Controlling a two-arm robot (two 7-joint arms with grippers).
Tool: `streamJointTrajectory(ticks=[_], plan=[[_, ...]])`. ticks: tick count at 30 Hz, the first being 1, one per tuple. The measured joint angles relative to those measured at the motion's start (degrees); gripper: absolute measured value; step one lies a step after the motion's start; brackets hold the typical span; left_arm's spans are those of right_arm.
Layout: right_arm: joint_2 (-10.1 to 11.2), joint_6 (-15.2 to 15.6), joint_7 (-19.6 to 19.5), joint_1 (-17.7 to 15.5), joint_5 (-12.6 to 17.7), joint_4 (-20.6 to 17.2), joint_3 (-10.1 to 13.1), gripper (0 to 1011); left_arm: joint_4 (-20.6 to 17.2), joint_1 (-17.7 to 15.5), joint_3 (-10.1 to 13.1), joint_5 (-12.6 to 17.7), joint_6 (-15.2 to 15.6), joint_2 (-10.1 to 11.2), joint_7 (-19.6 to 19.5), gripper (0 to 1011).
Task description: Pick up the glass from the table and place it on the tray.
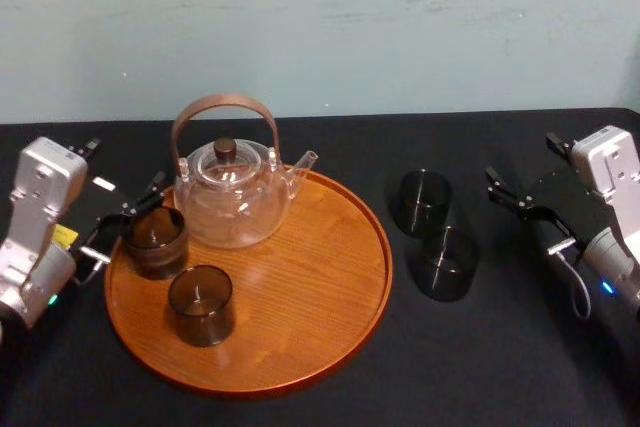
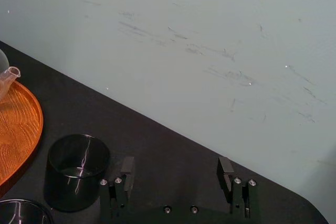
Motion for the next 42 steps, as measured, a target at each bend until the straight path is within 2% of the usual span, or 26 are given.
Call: streamJointTrajectory(ticks=[42], plan=[[0.00, 0.00, 0.00, 0.00, 0.00, 0.00, 0.00, 1002, 0.00, 0.00, 0.00, 0.00, 0.00, 0.00, 0.00, 1001]])
